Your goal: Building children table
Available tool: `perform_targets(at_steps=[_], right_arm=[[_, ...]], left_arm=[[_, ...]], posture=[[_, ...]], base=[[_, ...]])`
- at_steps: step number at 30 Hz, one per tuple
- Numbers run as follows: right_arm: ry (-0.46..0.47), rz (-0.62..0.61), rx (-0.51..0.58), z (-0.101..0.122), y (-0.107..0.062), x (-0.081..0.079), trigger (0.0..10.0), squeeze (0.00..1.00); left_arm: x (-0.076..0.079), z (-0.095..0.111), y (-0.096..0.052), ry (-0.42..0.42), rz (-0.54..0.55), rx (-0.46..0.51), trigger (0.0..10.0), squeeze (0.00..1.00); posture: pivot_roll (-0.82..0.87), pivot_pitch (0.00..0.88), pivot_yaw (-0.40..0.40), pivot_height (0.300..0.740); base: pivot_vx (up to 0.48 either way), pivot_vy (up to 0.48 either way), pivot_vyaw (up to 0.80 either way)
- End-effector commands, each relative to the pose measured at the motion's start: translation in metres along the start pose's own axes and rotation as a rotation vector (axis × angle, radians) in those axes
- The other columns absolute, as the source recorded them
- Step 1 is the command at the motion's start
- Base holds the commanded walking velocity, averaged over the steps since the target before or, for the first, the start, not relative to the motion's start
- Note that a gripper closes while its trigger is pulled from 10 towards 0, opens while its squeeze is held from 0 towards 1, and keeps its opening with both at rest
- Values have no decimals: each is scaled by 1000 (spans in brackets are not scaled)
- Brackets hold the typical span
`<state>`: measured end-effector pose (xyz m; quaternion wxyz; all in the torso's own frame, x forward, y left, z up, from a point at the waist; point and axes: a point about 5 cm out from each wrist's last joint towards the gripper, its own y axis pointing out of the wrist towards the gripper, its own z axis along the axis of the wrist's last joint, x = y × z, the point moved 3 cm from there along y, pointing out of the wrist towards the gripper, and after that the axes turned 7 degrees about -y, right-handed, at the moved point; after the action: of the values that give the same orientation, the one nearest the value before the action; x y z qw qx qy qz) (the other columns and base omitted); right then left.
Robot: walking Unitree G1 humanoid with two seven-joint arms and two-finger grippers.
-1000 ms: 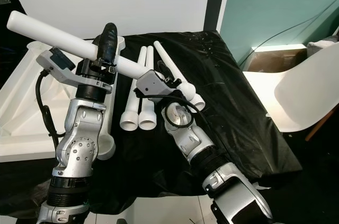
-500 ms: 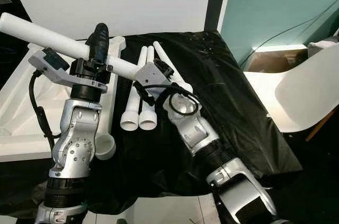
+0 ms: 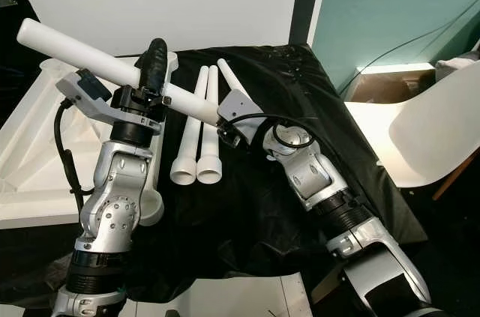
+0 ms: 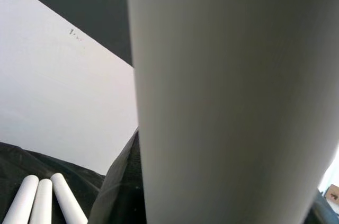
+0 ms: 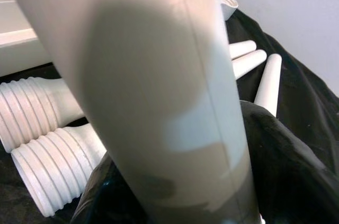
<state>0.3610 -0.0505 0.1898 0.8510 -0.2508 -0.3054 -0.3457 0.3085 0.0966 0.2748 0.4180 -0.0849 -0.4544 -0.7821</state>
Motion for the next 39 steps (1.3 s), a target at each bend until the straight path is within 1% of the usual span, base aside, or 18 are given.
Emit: perform_targets(at_steps=[1,2,4,5,10,11,12,15,17,19,23,28,29,32,33,37,38,39], right_arm=[[23,17,1,2,1,-2,0,0],[23,11,2,3,2,-3,0,0],[23,11,2,3,2,-3,0,0],[20,2,1,4,3,-3,0,0],[17,-92,8,9,7,2,0,0],[14,-157,18,13,9,3,0,0],[19,-220,28,16,11,3,0,0],[15,-294,35,18,12,2,0,0],[1,-413,42,19,13,0,0,0],[-69,-515,60,18,13,-10,0,0],[-65,-553,73,6,15,-33,0,0],[-50,-564,75,6,15,-33,0,0],[-29,-579,76,6,14,-33,0,0],[-10,-591,77,6,14,-31,0,0],[-7,-611,79,8,15,-29,9647,0],[-10,-640,85,9,16,-24,10000,0],[8,-632,81,9,17,-23,10000,949],[38,-607,78,8,19,-23,10000,1000]], left_arm=[[12,3,2,19,-128,0,0,0],[10,3,2,23,-114,1,4510,192],[10,3,2,23,-114,1,4510,192],[9,4,2,20,-105,4,10000,1000],[6,6,3,26,-75,8,10000,1000],[5,6,3,17,-61,3,10000,765],[5,6,4,9,-57,0,10000,0],[5,5,5,1,-59,-2,10000,0],[6,5,5,-2,-62,-6,10000,0],[5,3,6,5,-60,-10,10000,0],[4,2,6,10,-52,-17,10000,0],[6,2,5,12,-60,-14,10000,0],[7,3,4,10,-68,-11,0,0],[8,3,3,8,-77,-11,0,0],[9,4,2,5,-86,-11,0,0],[11,3,2,0,-102,-13,0,0],[12,3,2,-1,-108,-12,0,0],[13,3,2,-1,-111,-12,0,0]], posture=[[-29,0,17,740],[-25,0,18,740],[-25,0,18,740],[-23,0,18,740],[-21,0,22,740],[-22,0,23,740],[-22,0,23,740],[-23,0,24,740],[-23,0,26,740],[-22,0,25,740],[-12,0,25,740],[-10,0,25,740],[-8,0,24,740],[-9,0,25,740],[-10,0,26,740],[-11,0,26,740],[-13,0,27,740],[-13,0,27,740]], base=[[0,0,0],[0,0,0],[0,0,0],[0,0,0],[0,0,0],[0,0,0],[0,0,0],[0,0,0],[0,0,0],[0,0,0],[0,0,0],[0,0,0],[0,0,0],[0,0,0],[0,0,0],[0,0,0],[0,0,0],[0,0,0]])
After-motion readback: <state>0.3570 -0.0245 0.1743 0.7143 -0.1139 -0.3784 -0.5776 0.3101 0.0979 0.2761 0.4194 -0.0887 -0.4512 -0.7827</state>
